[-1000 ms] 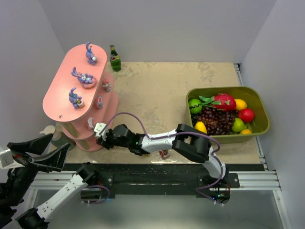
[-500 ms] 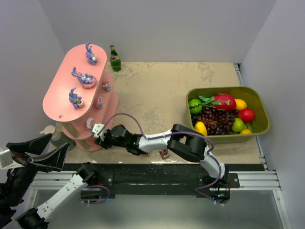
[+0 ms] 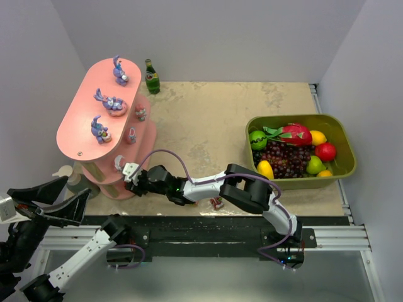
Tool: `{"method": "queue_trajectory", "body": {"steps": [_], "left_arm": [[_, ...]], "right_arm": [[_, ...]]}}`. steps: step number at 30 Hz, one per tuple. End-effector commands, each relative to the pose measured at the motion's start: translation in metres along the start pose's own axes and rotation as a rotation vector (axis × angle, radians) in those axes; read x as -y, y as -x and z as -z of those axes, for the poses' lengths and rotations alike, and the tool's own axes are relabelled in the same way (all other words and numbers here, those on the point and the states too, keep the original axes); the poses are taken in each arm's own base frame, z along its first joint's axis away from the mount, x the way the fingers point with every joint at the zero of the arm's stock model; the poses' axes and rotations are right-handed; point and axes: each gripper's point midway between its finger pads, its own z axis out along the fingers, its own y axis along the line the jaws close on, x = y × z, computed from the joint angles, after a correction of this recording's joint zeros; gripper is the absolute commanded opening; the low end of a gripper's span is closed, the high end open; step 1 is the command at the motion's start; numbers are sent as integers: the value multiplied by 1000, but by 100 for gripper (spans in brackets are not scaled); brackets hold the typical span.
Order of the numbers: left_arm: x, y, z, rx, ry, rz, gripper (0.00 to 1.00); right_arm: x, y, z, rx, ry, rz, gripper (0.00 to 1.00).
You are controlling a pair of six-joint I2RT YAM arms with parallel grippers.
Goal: Place and organize the plastic toys onto the shelf
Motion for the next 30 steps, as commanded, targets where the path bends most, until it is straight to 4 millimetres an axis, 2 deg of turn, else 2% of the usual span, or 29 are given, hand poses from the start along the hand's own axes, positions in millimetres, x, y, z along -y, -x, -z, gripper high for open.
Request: {"method": "queue_trajectory", "body": {"steps": [1, 6, 18, 25, 30], "left_arm": [[0, 2, -6, -12, 16, -29, 99], [0, 1, -7, -18, 18, -31, 99], [0, 2, -6, -16, 17, -31, 100], [1, 4, -4, -12, 9, -24, 100], [1, 6, 0, -5, 8, -13, 99]], "right_arm": [[13, 24, -2, 87, -52, 16, 50], [15, 27, 0, 95, -59, 17, 56], [15, 35, 6, 110, -71, 22, 61], [14, 37, 12, 126, -103, 40, 71], [14, 47, 18, 153, -117, 41, 72]]}}
